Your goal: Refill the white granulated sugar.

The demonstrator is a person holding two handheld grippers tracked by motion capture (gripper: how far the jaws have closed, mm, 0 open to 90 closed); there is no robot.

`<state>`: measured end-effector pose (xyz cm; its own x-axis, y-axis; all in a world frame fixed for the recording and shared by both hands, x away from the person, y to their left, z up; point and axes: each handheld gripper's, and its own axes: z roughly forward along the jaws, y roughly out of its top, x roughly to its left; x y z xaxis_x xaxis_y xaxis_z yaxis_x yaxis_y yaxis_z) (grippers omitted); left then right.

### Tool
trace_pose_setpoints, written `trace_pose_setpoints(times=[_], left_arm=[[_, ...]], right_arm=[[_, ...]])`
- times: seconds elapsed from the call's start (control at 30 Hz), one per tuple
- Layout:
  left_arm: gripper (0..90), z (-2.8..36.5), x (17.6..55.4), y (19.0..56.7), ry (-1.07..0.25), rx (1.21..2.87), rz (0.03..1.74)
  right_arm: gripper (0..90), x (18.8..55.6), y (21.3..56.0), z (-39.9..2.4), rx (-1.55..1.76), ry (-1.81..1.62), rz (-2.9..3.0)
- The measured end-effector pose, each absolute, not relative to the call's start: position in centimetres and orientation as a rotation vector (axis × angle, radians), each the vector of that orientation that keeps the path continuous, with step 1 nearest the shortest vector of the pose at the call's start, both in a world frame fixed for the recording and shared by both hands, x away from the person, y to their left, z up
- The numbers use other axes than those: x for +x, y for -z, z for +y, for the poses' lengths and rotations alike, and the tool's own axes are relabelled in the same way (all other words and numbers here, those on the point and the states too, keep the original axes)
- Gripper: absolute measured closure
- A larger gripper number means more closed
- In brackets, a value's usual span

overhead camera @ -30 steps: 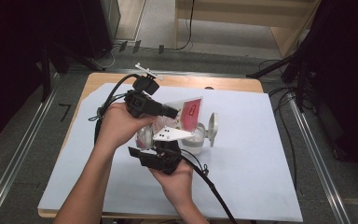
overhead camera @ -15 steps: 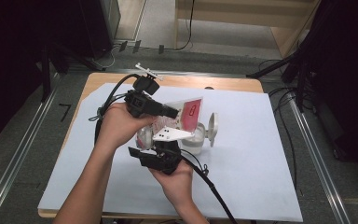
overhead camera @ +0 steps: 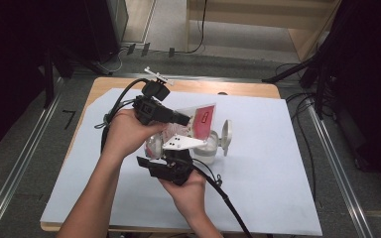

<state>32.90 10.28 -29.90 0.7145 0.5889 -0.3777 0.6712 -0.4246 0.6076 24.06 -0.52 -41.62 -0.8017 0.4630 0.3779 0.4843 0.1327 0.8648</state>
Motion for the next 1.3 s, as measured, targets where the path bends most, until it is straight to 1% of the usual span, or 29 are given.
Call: trace_pose_setpoints(times=[0.17, 0.27, 0.37, 1.3], left_arm=[[83.1, 10.33, 32.91, 29.82, 0.13, 2.149, 0.948], [83.1, 10.26, 32.93, 29.82, 0.128, 2.148, 0.949], [83.1, 10.21, 32.96, 29.77, 0.134, 2.148, 0.959], [83.5, 10.37, 33.07, 29.71, 0.131, 2.15, 0.942]], right_arm=[[62.8, 24.06, 41.52, -0.51, -0.985, 1.806, -2.352], [60.4, 24.06, 41.53, -0.44, -0.981, 1.812, -2.355], [63.1, 24.08, 41.51, -0.45, -0.982, 1.811, -2.353], [63.1, 24.16, 41.39, -0.43, -0.982, 1.81, -2.362]])
